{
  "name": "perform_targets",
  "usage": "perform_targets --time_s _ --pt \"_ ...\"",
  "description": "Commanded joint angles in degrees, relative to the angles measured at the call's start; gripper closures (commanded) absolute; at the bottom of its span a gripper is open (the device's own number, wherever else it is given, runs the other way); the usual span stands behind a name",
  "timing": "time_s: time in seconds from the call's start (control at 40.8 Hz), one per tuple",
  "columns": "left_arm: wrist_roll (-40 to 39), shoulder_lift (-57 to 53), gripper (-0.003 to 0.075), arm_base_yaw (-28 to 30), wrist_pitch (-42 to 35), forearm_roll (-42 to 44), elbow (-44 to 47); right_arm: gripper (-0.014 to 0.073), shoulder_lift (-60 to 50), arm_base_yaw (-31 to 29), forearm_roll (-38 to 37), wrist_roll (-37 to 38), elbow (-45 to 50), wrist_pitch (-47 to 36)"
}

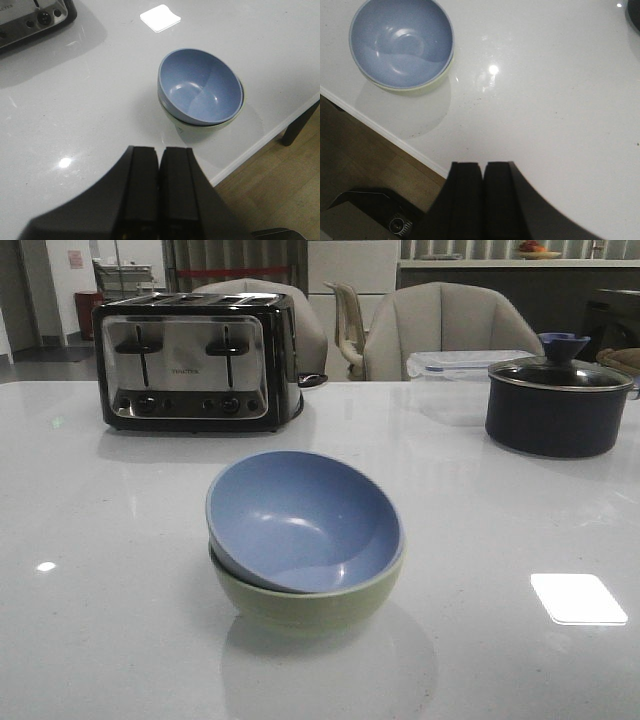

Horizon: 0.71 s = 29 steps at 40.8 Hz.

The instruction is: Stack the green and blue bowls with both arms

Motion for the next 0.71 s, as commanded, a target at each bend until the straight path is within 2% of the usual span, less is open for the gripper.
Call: perform_targets --time_s 0.0,0.098,0.171,0.318,0.514,0.686 --pt "0.0 -0.1 0.0620 -0.4 -4.5 -0.2 -1.5 0.0559 -0.3 -0.2 -0.4 0.0 -1.5 -3.1" --pt "0.0 -2.2 0.0620 -0.9 -4.6 -0.3 -0.9 0.0559 -0.3 -0.2 -0.4 0.0 -1.5 -3.1" --pt "0.0 -4.8 0.0619 0.9 -4.6 -0.1 0.1 0.0559 -0.3 -0.2 -0.4 0.0 -1.5 -3.1" --pt "0.0 -12.9 0.0619 10.2 -9.8 0.8 6.9 0.0559 -0.3 -0.2 -0.5 0.0 -1.5 -3.0" --pt "0.0 -26.0 0.0619 23.6 -19.4 -0.7 20.9 0.0559 -0.3 -0.2 -0.6 0.0 -1.5 -3.0" --pt "-1.4 -33.7 0.0619 28.2 -26.1 -2.7 29.8 0.0559 -0.3 -0.2 -0.6 0.0 -1.5 -3.0"
